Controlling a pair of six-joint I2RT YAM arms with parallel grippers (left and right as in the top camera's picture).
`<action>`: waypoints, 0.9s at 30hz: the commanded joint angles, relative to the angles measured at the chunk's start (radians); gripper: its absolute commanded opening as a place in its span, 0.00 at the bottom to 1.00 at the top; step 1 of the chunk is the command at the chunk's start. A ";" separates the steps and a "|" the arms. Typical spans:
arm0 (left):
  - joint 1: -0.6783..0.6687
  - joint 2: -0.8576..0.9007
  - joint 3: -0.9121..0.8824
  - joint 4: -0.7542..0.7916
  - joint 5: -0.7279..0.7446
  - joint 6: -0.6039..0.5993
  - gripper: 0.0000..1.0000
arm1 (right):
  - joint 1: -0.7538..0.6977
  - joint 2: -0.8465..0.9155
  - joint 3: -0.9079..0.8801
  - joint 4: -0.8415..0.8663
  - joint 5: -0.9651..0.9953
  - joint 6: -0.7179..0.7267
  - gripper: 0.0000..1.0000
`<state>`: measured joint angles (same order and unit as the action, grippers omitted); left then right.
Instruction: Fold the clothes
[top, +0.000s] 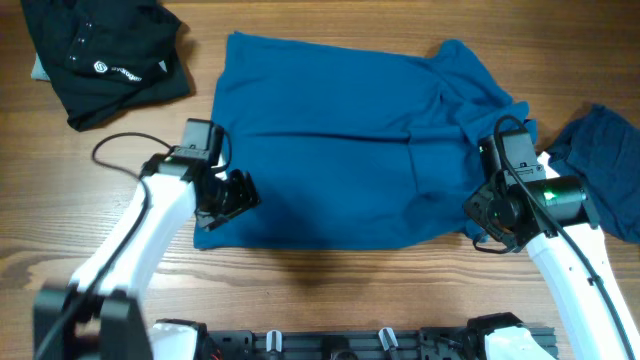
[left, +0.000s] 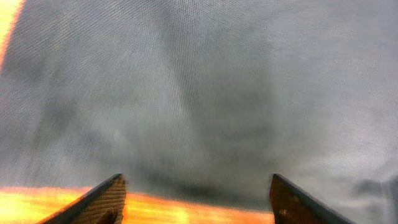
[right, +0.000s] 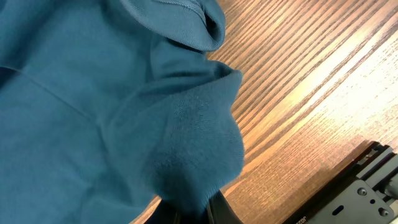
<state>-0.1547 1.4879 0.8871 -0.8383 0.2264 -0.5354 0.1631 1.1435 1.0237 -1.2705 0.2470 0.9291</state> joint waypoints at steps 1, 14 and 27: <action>0.009 -0.214 0.003 -0.103 -0.045 -0.078 0.81 | 0.004 -0.003 0.024 0.002 -0.001 -0.014 0.09; 0.009 -0.474 -0.104 -0.295 -0.082 -0.266 0.88 | 0.004 -0.003 0.023 0.002 -0.012 -0.021 0.08; 0.026 -0.491 -0.281 -0.045 0.026 -0.500 0.92 | 0.004 -0.003 0.023 -0.006 -0.013 -0.040 0.08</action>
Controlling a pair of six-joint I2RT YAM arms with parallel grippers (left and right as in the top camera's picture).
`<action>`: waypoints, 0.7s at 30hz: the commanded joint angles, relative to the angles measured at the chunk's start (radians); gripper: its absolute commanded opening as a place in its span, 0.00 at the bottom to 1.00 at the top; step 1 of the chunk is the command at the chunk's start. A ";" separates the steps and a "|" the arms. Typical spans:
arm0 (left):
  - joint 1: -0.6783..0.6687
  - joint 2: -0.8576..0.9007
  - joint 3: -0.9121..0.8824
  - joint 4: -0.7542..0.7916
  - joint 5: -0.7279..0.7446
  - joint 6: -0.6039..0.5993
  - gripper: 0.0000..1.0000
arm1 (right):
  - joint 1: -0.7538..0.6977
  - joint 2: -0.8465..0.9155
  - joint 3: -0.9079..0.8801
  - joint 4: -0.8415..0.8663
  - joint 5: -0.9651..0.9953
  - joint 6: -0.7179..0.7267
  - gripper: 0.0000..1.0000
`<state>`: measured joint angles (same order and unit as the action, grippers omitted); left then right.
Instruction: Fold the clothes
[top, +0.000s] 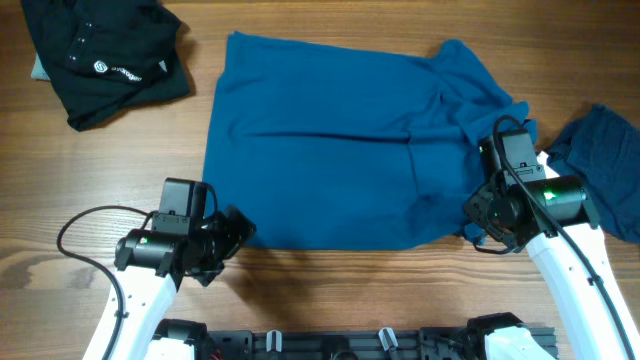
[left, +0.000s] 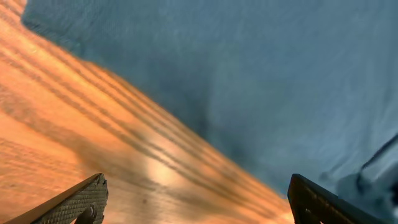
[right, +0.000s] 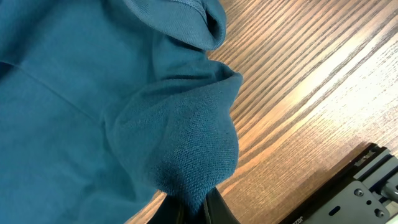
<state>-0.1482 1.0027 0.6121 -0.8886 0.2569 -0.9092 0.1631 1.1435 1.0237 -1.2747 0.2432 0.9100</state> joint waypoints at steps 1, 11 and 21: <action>0.025 -0.002 -0.006 0.006 -0.007 -0.149 0.91 | 0.004 -0.003 0.023 -0.002 -0.009 -0.021 0.08; 0.068 0.103 -0.006 0.027 -0.091 -0.253 0.89 | 0.004 -0.004 0.023 0.000 -0.021 -0.020 0.08; 0.068 0.331 -0.006 0.161 -0.106 -0.335 0.84 | 0.004 -0.004 0.023 0.003 -0.043 -0.020 0.07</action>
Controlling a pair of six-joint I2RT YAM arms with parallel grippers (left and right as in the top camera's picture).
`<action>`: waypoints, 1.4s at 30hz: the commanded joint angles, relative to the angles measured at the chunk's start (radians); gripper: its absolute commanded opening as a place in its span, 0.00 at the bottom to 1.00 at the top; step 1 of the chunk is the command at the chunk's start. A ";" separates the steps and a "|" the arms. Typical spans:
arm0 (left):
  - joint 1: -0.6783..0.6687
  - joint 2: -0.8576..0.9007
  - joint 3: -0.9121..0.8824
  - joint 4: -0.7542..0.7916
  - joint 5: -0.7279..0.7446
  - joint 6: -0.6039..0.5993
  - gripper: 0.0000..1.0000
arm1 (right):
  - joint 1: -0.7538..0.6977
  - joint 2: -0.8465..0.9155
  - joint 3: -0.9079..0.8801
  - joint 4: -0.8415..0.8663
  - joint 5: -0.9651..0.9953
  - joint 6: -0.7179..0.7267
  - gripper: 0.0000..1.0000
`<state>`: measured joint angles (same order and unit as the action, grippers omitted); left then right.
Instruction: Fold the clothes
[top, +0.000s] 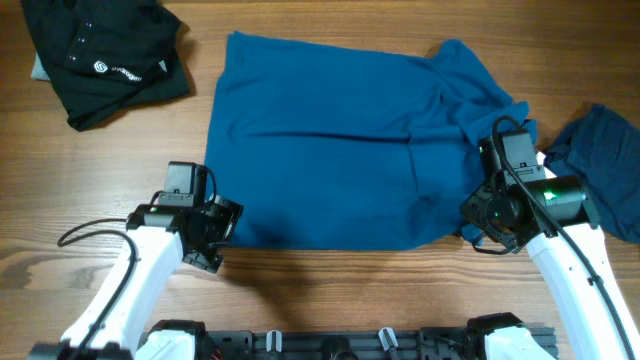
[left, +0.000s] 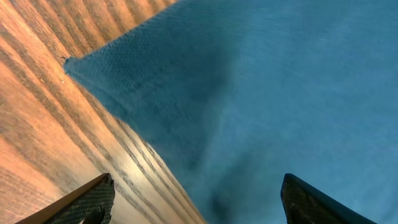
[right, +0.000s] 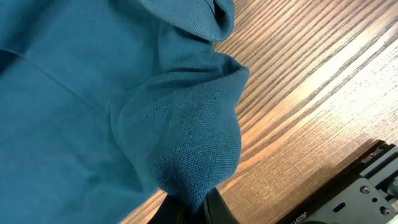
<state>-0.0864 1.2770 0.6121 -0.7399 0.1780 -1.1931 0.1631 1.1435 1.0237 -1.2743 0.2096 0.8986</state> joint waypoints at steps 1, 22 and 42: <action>0.006 0.073 -0.006 0.020 -0.036 -0.051 0.84 | 0.004 -0.004 0.023 0.002 -0.010 -0.009 0.08; 0.006 0.143 -0.006 -0.013 -0.101 -0.042 0.04 | 0.004 -0.004 0.023 -0.002 -0.008 -0.010 0.07; 0.006 -0.207 -0.006 -0.192 -0.102 0.041 0.04 | 0.004 -0.016 0.033 -0.080 0.023 -0.061 0.04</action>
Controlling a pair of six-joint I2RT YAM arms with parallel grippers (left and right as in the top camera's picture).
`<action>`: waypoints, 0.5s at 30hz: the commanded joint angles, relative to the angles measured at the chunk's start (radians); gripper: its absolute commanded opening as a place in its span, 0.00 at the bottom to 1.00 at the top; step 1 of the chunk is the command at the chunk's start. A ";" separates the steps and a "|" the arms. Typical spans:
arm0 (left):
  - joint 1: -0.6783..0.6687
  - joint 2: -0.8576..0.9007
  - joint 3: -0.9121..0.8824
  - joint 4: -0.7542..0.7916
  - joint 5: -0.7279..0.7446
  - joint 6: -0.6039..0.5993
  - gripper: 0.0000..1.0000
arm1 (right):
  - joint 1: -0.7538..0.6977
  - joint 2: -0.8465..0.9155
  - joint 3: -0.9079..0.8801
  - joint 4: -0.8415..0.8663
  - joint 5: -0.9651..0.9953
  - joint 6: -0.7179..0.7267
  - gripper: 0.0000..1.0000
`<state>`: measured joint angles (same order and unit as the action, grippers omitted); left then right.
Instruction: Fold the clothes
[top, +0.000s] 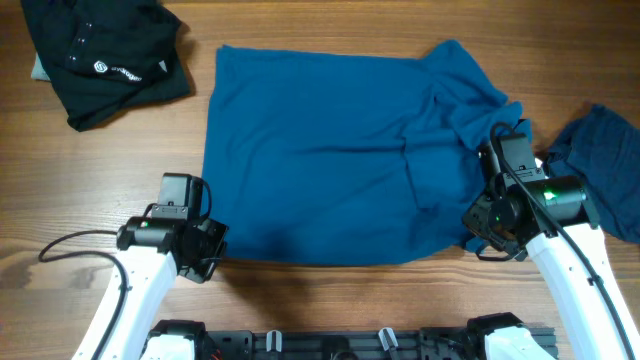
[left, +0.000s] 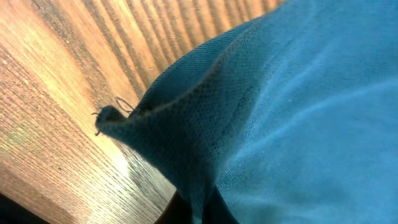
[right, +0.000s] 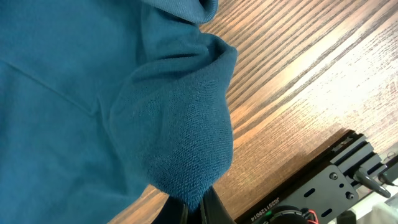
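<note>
A blue shirt (top: 330, 150) lies spread across the middle of the wooden table, collar end bunched toward the right. My left gripper (top: 208, 252) is shut on the shirt's near left corner; in the left wrist view that corner (left: 161, 130) rises in a pinched peak between the jaws (left: 198, 208). My right gripper (top: 478, 235) is shut on the near right corner, where a fold of blue fabric (right: 180, 143) bulges above the closed fingers (right: 214, 208).
A black garment (top: 100, 55) lies crumpled at the far left corner. A dark blue garment (top: 605, 165) lies at the right edge behind my right arm. The black frame (right: 323, 180) runs along the table's near edge.
My left gripper, then open above the shirt's near left corner, is now shut on that corner. The shirt's near edge sits a little closer to me. The right gripper still holds its corner.
My left gripper was open on the shirt's left side, then open over bare wood nearer me, then open at the near left corner, and now pinches it. My right gripper stayed shut on the near right corner throughout.
</note>
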<state>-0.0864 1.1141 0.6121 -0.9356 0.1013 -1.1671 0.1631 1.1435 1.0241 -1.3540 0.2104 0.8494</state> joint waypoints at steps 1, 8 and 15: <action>0.006 -0.048 -0.006 0.006 -0.026 0.015 0.04 | 0.004 -0.017 0.037 0.003 0.023 -0.012 0.04; 0.006 -0.049 -0.006 0.074 -0.075 0.014 0.04 | 0.004 -0.017 0.064 0.099 0.034 -0.083 0.16; 0.006 -0.049 -0.006 0.133 -0.191 0.014 0.04 | -0.039 -0.007 0.064 0.227 0.034 -0.091 0.20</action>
<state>-0.0864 1.0740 0.6121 -0.8177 0.0128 -1.1641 0.1528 1.1404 1.0660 -1.1568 0.2180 0.7792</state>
